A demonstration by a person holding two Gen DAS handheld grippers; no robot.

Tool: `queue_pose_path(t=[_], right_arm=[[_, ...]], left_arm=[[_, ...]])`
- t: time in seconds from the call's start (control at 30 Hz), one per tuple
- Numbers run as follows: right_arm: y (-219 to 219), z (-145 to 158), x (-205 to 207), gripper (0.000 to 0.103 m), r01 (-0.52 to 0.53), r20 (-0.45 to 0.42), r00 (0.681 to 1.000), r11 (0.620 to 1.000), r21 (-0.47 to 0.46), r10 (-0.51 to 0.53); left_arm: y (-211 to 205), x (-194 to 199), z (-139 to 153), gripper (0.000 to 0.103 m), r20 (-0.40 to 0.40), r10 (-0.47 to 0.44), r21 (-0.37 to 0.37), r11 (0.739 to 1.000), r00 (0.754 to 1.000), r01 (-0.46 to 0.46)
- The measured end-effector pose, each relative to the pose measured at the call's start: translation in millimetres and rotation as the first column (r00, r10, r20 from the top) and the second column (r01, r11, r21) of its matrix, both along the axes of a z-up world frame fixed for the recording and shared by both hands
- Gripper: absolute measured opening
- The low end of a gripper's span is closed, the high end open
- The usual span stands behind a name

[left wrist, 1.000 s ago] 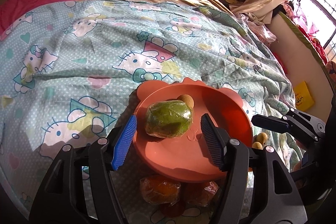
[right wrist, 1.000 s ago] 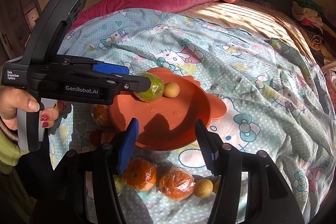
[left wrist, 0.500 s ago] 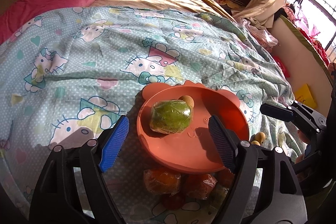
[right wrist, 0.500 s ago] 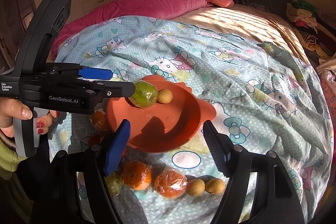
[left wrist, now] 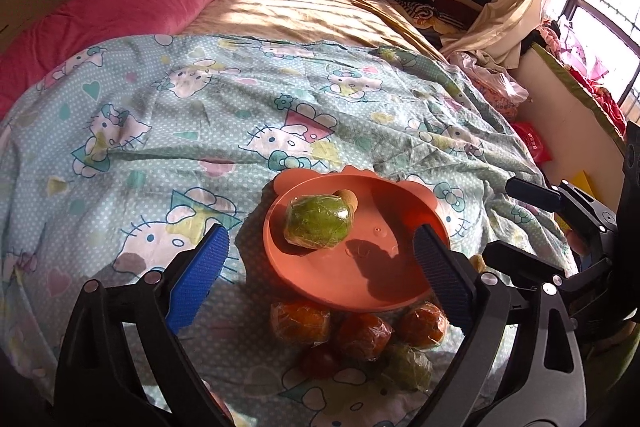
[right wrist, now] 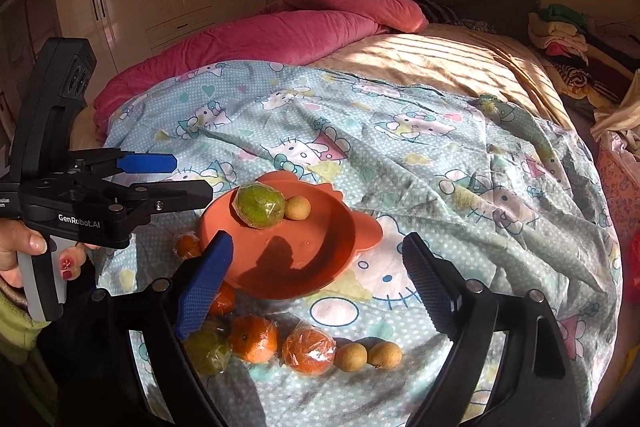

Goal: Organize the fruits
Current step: 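Withdraw both open tools from the plate back toward the remaining fruits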

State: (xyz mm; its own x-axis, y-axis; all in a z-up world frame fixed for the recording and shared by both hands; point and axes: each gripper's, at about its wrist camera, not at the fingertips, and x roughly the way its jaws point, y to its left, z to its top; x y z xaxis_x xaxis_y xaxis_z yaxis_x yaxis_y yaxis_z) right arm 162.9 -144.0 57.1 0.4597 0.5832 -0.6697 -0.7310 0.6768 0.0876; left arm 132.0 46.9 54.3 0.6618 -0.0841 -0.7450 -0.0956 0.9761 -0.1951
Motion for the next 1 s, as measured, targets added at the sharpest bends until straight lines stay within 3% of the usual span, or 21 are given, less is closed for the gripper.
queue_pose_path(t=[0.23, 1.0], right_arm=[[-11.1, 11.9, -3.2, 0.092, 0.017, 0.030, 0.999, 1.000, 0.026, -0.018], [-36.9, 19.2, -43.2, 0.094, 0.047, 0.100, 0.994, 0.999, 0.014, -0.048]], left_arm=[[-6.5, -10.7, 10.2, 0.093, 0.021, 0.021, 0.016, 1.000, 1.000, -0.021], [-35.1, -50.0, 11.3, 0.093, 0.031, 0.013, 0.062, 0.998, 0.999, -0.015]])
